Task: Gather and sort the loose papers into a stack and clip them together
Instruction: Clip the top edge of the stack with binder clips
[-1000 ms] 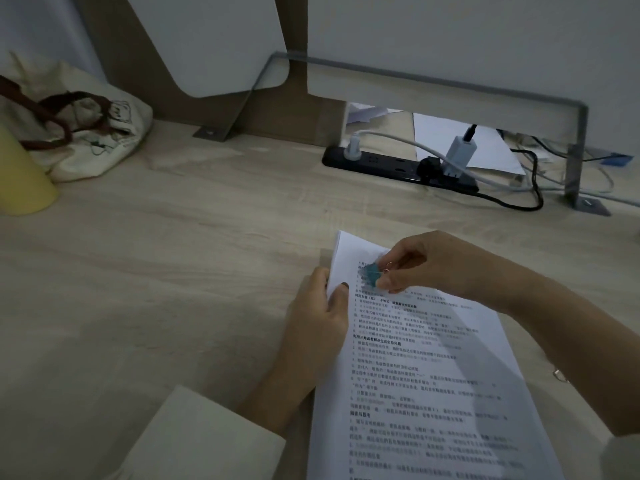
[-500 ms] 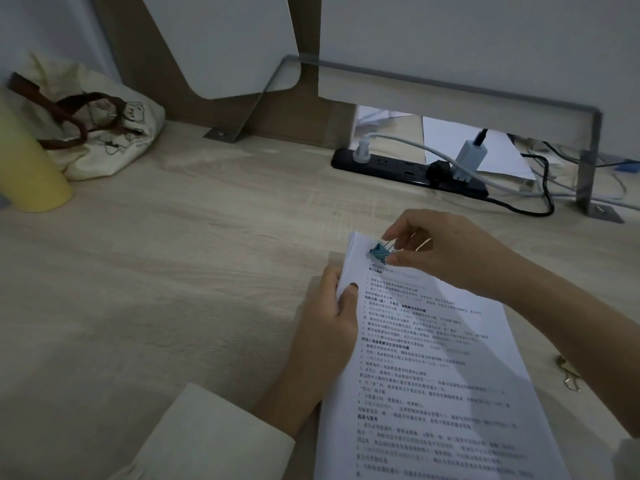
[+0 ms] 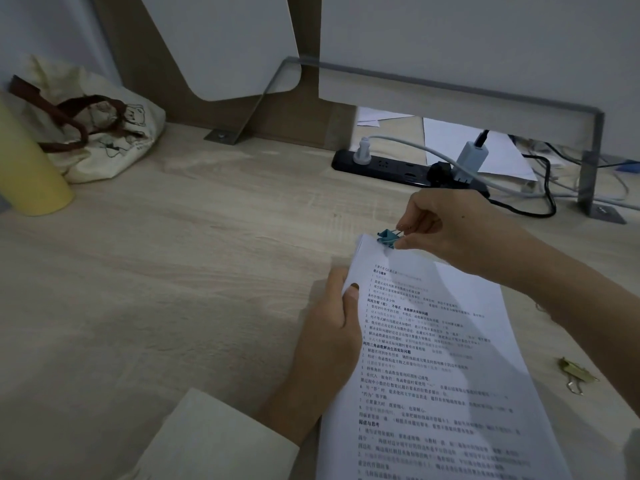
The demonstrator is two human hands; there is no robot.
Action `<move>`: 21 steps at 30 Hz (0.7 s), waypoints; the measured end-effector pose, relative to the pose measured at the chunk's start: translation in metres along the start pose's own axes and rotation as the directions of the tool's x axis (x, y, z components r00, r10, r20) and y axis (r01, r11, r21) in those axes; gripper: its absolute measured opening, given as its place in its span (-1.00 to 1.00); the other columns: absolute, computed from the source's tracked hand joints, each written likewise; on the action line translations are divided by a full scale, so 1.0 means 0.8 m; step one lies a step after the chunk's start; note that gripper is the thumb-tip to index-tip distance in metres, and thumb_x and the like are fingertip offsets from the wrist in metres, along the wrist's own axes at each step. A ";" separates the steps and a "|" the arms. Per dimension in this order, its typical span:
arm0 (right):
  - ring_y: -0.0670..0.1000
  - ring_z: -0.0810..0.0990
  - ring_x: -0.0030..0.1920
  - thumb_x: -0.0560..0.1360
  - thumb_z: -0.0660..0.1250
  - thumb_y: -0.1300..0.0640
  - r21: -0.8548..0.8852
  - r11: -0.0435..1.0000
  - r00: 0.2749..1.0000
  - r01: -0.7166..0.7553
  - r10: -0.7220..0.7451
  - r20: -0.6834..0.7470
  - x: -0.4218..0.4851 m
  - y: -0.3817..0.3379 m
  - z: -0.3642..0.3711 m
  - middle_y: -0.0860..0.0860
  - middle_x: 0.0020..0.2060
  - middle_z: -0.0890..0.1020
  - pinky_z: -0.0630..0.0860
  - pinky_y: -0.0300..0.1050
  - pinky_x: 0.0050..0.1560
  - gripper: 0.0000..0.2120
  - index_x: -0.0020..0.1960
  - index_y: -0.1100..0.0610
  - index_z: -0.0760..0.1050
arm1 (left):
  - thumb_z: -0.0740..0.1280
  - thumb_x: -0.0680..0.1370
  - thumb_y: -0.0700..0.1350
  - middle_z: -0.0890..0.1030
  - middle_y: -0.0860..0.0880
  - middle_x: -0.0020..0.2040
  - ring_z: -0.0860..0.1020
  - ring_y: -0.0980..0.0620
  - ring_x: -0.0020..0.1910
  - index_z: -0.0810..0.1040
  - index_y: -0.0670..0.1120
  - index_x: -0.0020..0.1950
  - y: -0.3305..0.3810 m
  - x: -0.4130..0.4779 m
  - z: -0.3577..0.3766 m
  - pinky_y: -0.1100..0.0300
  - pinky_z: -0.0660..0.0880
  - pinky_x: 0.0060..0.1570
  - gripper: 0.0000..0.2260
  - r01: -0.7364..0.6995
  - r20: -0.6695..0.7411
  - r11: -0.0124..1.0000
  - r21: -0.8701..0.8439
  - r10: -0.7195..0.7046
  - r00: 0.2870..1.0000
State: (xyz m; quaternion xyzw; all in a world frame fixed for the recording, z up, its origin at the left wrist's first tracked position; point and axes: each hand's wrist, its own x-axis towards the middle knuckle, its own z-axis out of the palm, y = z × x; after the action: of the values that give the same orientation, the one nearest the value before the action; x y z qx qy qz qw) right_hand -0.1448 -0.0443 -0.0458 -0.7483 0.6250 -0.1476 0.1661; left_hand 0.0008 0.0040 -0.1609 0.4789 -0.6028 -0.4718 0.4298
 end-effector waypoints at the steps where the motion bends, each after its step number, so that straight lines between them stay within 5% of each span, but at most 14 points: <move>1: -0.04 0.59 -0.16 0.39 0.45 0.12 -0.005 1.000 1.000 0.013 -0.013 -0.003 0.000 -0.001 -0.001 -0.04 -0.20 0.63 0.51 -0.24 -0.14 -0.88 -0.19 0.07 0.51 | 0.05 0.63 -0.10 0.54 -0.17 -0.27 0.45 0.10 -0.41 0.37 0.04 0.03 0.000 0.000 0.000 0.25 0.41 -0.40 -0.87 -0.003 0.002 1.000 0.003 0.003 1.000; 6: -0.04 0.64 -0.15 0.36 0.47 0.17 0.012 0.999 0.998 0.052 -0.052 0.019 0.004 0.000 -0.008 0.01 -0.20 0.67 0.59 -0.06 -0.02 -0.90 -0.22 0.09 0.54 | 0.06 0.63 -0.11 0.51 0.01 -0.34 0.44 0.19 -0.48 0.38 0.11 0.02 0.005 -0.001 -0.003 0.37 0.35 -0.45 -0.84 -0.005 0.025 1.000 0.015 0.005 1.000; 11: -0.05 0.65 -0.17 0.36 0.47 0.14 -0.014 0.998 0.992 0.061 -0.059 0.115 0.014 -0.001 -0.028 -0.01 -0.20 0.69 0.57 -0.10 -0.05 -0.88 -0.26 0.02 0.53 | 0.06 0.63 -0.13 0.61 -0.16 -0.21 0.52 -0.01 -0.37 0.38 0.21 -0.05 0.014 -0.001 -0.007 0.17 0.45 -0.37 -0.76 -0.024 0.024 0.999 0.026 0.023 0.999; 13: -0.10 0.63 -0.22 0.36 0.47 0.13 -0.024 0.997 0.984 0.079 -0.074 0.162 0.018 -0.002 -0.037 -0.02 -0.21 0.70 0.54 -0.19 -0.10 -0.89 -0.26 0.02 0.54 | 0.06 0.63 -0.13 0.61 -0.12 -0.21 0.54 -0.08 -0.29 0.38 0.23 -0.06 0.016 0.000 -0.007 0.12 0.47 -0.32 -0.75 -0.035 0.025 0.999 0.031 0.034 0.999; 18: -0.11 0.62 -0.25 0.35 0.48 0.17 -0.025 0.992 0.964 0.126 -0.116 0.240 0.027 -0.006 -0.054 0.02 -0.24 0.71 0.42 -0.48 -0.28 -0.91 -0.18 0.15 0.60 | 0.08 0.63 -0.14 0.58 0.12 -0.23 0.57 0.12 -0.21 0.38 0.24 -0.05 0.017 0.001 -0.006 0.43 0.44 -0.32 -0.74 -0.029 0.046 0.999 0.026 0.028 0.999; 21: -0.16 0.64 -0.26 0.34 0.48 0.14 -0.013 0.991 0.946 0.133 -0.123 0.301 0.027 -0.004 -0.052 -0.03 -0.24 0.71 0.44 -0.54 -0.30 -0.90 -0.19 0.13 0.60 | 0.08 0.63 -0.14 0.59 0.12 -0.20 0.58 0.13 -0.18 0.38 0.25 -0.03 0.018 0.001 -0.005 0.42 0.46 -0.28 -0.74 -0.029 0.048 0.999 0.018 0.028 0.998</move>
State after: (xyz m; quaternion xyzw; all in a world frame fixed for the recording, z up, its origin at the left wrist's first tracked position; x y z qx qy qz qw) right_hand -0.1556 -0.0680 -0.0069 -0.8036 0.5451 -0.0328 0.2367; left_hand 0.0018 0.0038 -0.1462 0.4627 -0.6240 -0.4713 0.4176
